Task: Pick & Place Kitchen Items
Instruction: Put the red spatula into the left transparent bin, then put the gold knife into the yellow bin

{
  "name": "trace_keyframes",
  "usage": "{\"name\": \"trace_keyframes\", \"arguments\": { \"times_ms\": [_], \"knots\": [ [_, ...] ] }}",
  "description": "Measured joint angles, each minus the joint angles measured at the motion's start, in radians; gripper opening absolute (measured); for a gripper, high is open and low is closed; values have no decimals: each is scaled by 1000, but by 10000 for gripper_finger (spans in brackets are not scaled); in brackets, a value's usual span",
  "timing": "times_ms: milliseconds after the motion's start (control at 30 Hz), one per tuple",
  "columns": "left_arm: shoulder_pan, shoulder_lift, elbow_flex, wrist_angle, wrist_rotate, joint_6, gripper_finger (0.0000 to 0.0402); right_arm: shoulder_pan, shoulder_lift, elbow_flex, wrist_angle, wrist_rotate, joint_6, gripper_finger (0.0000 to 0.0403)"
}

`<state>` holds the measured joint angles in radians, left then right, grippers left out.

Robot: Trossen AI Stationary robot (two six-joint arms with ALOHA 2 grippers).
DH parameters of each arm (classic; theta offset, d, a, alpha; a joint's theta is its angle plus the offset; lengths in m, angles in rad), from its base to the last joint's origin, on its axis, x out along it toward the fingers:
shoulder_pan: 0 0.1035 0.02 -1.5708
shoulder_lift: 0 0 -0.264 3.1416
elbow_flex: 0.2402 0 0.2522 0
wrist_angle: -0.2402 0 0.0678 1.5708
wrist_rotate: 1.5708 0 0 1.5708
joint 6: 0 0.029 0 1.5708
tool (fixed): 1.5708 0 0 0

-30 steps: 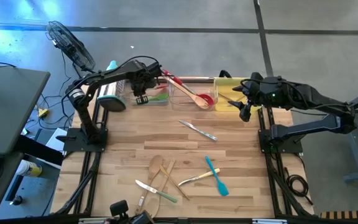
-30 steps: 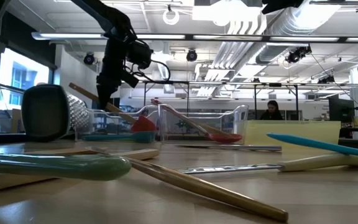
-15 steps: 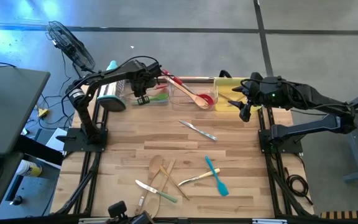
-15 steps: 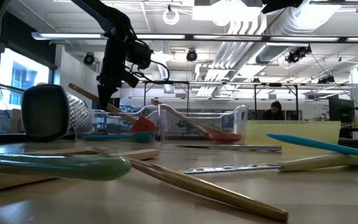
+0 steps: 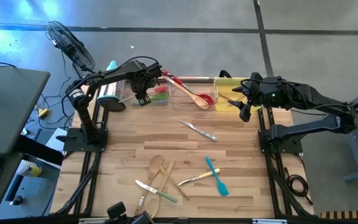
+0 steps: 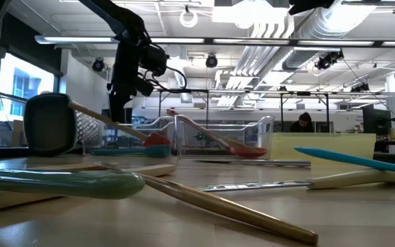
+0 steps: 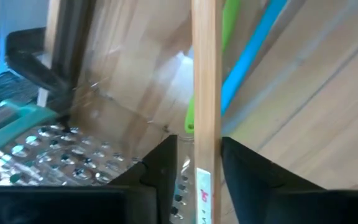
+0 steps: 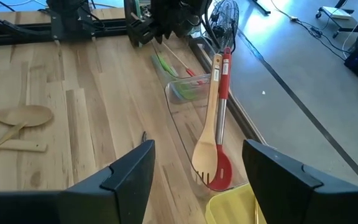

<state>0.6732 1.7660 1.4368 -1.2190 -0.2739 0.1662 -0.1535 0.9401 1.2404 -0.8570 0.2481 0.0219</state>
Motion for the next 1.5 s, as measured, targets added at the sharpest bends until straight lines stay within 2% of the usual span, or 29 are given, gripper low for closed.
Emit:
{"name": "trace_keyframes", "arguments": {
  "times_ms": [200, 467, 667, 867, 1000, 1167, 1400, 1500],
  "knots": [
    [0, 0, 0, -1, -32, -25, 157, 0, 0, 0, 0, -14, 0, 234],
    [-29, -15, 12, -13, -23, -32, 173, 0, 1, 0, 0, -16, 0, 234],
    [-68, -15, 88, -14, -55, -28, 173, 0, 1, 0, 1, -16, 0, 234],
    [-115, -15, 218, -67, -67, -16, 173, 0, 1, 0, 1, -23, 3, 234],
    [-164, -15, 327, -163, 33, -16, 173, 0, 1, 0, 1, -24, 6, 234],
    [-234, -15, 444, -275, 221, -32, 173, 0, 1, 0, 1, -49, 11, 234],
    [-372, -16, 505, -354, 556, -292, 173, 0, 1, 0, 1, -64, 11, 234],
    [-460, -16, 505, -352, 617, -350, 173, 0, 3, 0, 5, -77, 10, 234]
  ]
}}
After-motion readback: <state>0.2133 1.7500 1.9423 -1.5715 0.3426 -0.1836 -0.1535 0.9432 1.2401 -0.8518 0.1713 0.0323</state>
